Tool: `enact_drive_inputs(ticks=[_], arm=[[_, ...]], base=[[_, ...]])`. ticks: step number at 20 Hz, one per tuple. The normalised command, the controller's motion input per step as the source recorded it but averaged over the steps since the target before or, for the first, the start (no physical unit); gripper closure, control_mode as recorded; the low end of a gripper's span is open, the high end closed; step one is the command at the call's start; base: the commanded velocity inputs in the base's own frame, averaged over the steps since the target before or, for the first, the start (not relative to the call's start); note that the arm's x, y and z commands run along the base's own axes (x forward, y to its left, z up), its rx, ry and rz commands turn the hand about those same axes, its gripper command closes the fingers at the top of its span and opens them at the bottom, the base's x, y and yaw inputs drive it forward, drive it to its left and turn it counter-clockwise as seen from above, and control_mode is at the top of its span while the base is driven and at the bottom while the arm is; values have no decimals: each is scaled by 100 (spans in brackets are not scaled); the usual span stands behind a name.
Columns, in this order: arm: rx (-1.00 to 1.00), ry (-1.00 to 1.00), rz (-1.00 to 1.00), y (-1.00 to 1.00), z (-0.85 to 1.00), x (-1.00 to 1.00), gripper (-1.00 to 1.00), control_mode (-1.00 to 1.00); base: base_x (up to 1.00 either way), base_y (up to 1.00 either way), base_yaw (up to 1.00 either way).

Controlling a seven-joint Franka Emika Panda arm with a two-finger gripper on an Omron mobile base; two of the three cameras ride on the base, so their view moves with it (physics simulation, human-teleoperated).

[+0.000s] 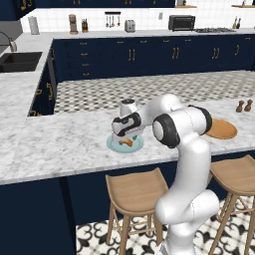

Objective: Pick the chicken drumstick and lemon wedge from their plates and place them in the bowl. Then put the bowl in the fridge.

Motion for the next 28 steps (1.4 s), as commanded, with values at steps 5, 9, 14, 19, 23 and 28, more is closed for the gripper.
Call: enact_drive_inputs(ticks=[5,9,14,19,23,28], arm=[[0,3,0,0,-20,27,-100,-100],[0,0,0,0,-26,25,-100,-100],[0,1,0,1,-36,2,100,-100],[0,0,0,1,-14,0,100,-100],[0,-4,0,-4,14,-17,100,-100],[1,-6,-3,-35,72,-22,100,-100]], base=[[0,0,0],[0,0,0],[0,0,0],[0,0,0],[0,0,0],[0,0,0]])
